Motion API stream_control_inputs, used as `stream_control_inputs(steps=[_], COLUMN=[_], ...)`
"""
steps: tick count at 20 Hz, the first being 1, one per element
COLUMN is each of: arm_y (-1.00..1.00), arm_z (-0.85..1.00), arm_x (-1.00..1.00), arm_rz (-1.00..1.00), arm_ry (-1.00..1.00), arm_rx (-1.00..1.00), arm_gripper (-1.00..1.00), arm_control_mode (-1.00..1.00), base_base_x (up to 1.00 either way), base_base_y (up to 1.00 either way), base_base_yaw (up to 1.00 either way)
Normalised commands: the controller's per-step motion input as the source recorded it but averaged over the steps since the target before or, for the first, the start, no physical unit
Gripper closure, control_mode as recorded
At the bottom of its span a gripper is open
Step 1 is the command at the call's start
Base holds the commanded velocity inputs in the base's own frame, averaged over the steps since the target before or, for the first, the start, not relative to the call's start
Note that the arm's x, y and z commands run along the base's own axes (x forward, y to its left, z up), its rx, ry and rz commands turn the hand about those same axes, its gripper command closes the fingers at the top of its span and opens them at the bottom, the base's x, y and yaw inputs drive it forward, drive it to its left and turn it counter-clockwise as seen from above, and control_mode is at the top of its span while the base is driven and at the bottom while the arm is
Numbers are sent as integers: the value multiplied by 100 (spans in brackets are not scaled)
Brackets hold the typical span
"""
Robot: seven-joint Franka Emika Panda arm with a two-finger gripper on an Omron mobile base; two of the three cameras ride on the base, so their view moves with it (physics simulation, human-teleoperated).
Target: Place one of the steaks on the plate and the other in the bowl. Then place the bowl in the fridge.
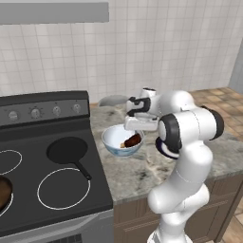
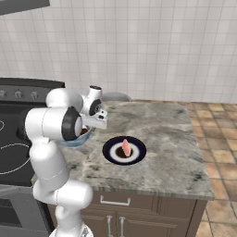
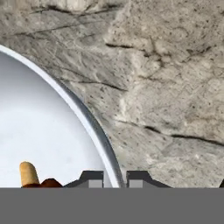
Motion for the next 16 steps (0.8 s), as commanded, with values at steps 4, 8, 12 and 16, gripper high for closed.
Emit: stream_control_inputs(steps=[4, 8, 12, 16], arm_y=[0, -15, -25, -30], arm_z=[72, 81, 90, 88], arm_x=[-18, -21, -24, -48], arm_rz=[-46, -65, -68, -62], arm_ry=[0, 4, 24, 26], arm_rx=[14, 14, 21, 23], arm_gripper=[100, 100, 100, 100], arm_control_mode=[-100, -100, -100, -100], base_base_x=[0, 0, 0, 0], base_base_y=[0, 0, 0, 0], base_base_yaw=[0, 0, 0, 0])
